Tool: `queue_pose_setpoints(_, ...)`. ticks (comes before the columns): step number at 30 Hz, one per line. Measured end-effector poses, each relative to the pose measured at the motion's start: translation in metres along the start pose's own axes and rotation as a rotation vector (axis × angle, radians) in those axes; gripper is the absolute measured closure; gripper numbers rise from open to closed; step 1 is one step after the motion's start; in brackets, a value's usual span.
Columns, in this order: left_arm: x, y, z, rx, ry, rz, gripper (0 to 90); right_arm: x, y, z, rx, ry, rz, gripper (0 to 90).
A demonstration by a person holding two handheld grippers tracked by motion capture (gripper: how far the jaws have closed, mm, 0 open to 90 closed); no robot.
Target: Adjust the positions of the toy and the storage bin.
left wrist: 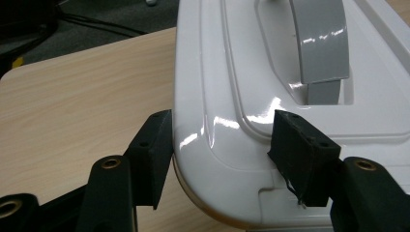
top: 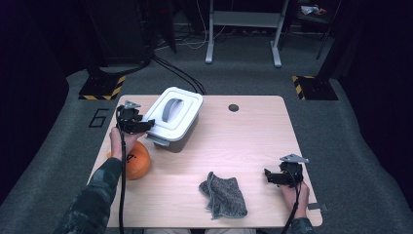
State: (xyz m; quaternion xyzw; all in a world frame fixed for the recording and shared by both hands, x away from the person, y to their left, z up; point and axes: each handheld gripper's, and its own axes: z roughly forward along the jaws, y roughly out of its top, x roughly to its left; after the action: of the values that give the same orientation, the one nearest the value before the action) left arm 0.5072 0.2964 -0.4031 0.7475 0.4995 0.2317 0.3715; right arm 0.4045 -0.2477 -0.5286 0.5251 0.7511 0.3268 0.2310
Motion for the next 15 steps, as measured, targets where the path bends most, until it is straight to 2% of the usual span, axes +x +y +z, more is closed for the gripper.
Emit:
queue_pose_setpoints(4,-0.004,-0.001,-0.001,0.004,-0.002,-0.024,40.4,0.000,0.000,0.000,0.000,0.000,0.000,8.1)
queue_pose_setpoints(6,-0.007,-0.002,-0.001,-0.004,-0.010,-0.021,39.4,0.000,0.000,0.000,0.000,0.000,0.000,8.1)
queue_pose_setpoints(7,-0.009,-0.002,-0.002,0.009,-0.012,-0.017,39.2,0.000,0.000,0.000,0.000,0.000,0.000,8.1)
queue_pose_setpoints(15,-0.026,-0.001,-0.001,0.016,-0.026,-0.004,36.6,0.000,0.000,0.000,-0.001,0.001,0.000,8.1)
